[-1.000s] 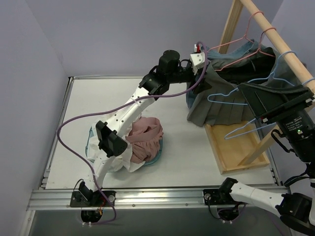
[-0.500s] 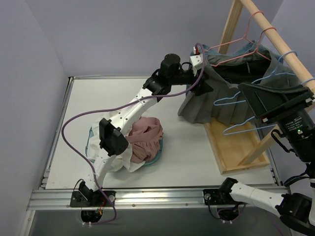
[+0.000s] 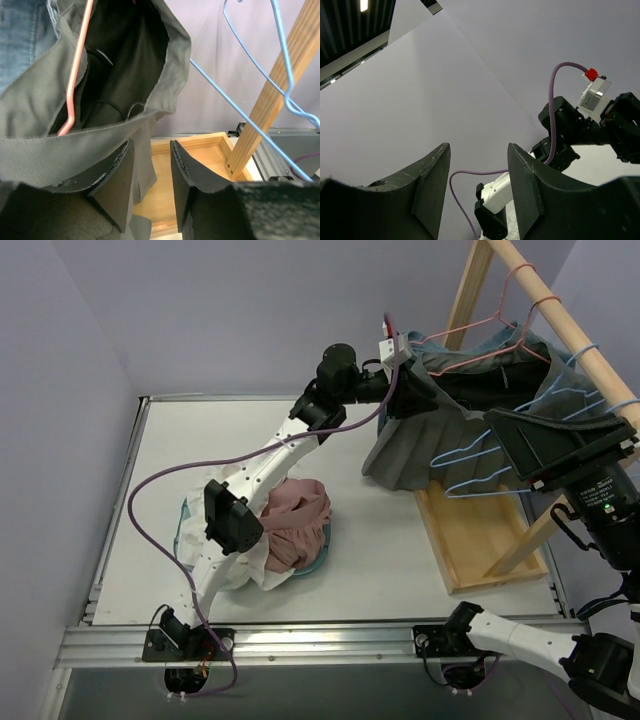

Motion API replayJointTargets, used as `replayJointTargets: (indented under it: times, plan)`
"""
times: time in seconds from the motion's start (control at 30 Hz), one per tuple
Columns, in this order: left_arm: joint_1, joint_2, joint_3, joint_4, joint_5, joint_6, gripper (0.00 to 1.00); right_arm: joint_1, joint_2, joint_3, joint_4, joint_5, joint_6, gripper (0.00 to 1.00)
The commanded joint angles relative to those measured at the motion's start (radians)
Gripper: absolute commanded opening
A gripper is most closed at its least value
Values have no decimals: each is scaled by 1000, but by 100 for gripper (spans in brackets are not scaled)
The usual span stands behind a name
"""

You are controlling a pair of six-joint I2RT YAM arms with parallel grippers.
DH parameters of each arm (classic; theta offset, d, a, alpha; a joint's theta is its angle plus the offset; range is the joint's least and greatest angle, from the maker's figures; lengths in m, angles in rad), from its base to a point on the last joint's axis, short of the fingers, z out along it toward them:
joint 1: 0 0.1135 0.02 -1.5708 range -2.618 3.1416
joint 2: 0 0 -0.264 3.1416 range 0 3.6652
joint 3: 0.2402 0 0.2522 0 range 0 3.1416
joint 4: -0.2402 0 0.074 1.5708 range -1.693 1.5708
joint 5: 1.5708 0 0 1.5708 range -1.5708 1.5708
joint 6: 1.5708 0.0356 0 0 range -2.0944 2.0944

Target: Remove the skirt from the hanger

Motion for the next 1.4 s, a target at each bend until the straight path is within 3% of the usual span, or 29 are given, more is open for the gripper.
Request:
replayJointTargets:
  times: [0.0,0.1,0.13,0.23,0.37,0.7,0.87,1.03,1.2,1.37]
  plan:
    - [9,-96,-142,182,53,-47,44,-7,1,2,40,-17,4,45]
    - [12,-225,-308,199,21,18,55,-7,-15,-21,46,-9,4,45]
    - [12,-251,-334,184,10,68,63,-7,-18,-29,47,-11,3,45]
    - [15,-328,-376,74,-31,183,71,-7,-21,-38,50,-11,3,45]
    - [36,-356,-367,-90,-97,288,73,-9,-18,-49,60,-23,3,45]
    - [64,-324,-334,-177,-218,375,81,-10,-24,-55,61,-12,9,44]
    - [66,-230,-246,-166,-235,380,84,-10,-18,-55,54,-9,9,44]
    - [66,-132,-143,-117,-238,335,95,-12,-10,-40,37,-6,13,44]
    - [64,-60,-55,-117,-200,293,95,-13,-10,-27,20,2,7,43]
    - [56,-60,-77,-35,-137,234,91,-13,-15,-38,26,5,7,43]
